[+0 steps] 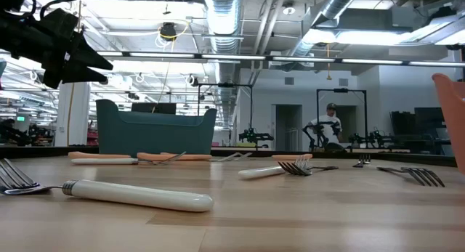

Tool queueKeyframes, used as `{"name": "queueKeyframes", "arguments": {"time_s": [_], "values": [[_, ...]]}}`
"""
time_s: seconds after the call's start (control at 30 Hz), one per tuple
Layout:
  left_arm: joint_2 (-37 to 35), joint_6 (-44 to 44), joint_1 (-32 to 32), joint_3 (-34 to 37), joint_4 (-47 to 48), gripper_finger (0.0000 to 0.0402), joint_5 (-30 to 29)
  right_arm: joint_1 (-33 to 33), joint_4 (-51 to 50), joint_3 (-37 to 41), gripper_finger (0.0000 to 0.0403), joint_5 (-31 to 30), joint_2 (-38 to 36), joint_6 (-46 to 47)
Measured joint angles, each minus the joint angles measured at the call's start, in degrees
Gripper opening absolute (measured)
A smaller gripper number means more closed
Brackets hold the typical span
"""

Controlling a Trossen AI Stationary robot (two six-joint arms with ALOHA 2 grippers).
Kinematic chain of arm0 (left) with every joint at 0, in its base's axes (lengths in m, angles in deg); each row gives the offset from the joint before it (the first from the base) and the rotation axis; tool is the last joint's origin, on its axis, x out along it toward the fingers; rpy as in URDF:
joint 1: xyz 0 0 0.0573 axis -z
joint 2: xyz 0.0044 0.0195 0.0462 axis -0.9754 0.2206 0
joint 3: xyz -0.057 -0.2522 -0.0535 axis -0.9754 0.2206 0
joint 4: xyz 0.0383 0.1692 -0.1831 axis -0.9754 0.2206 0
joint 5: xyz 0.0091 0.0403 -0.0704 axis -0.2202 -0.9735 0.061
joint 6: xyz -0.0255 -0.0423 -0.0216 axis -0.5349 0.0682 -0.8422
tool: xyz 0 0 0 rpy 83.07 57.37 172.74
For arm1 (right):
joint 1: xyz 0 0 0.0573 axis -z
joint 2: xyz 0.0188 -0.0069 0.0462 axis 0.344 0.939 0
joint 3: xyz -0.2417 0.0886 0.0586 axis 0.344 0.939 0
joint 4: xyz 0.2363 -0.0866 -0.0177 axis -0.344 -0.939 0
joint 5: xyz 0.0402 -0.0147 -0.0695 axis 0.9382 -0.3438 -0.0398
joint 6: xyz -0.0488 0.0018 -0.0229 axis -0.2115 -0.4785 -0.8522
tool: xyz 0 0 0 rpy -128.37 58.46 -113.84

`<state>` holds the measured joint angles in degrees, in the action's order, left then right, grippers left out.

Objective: Sort silverware by color (type)
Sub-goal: Put the black fork into the orange bin

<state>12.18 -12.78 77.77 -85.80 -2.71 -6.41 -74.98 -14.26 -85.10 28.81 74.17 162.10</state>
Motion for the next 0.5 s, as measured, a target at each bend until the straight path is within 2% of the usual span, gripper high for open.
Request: {"name": "queueKeyframes", "arguments": {"time_s": [0.5], "values": [[0.0,0.0,0.0,0.0,0.0,0.0235,0.0,-0.1,10.8,8.4,0.0033,1.9,0.0,0.1]]}}
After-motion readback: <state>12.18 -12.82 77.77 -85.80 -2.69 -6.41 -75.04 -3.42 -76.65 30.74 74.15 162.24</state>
